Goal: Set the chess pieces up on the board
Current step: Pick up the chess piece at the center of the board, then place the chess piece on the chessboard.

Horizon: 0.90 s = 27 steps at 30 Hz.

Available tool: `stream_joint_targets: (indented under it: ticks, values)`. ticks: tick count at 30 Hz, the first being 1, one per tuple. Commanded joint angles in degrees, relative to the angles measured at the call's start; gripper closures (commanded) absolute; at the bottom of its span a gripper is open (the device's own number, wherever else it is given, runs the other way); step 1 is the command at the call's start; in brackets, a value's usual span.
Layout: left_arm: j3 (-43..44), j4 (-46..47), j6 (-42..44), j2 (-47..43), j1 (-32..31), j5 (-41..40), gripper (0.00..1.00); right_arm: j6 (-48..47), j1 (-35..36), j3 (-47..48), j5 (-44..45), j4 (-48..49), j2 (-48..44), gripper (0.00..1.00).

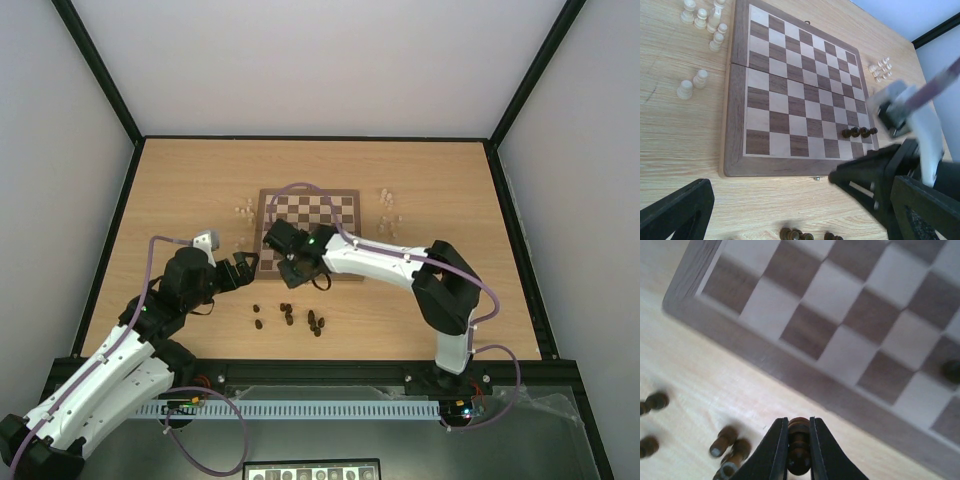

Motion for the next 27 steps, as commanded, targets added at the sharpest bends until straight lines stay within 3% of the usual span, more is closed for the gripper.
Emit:
stream_joint_targets:
  ticks: [1,27]
  values:
    - [-0.3,0.2,0.0,-0.3,0.0,0.3,0.0,-2.2,-4.3,2.8,1.7,-4.2,-0.9,0.9]
    - [-0.3,0.5,0.2,0.9,0.0,-0.1,0.0,-5.4,-12.5,6.5,0.2,-2.1,8.2,0.86]
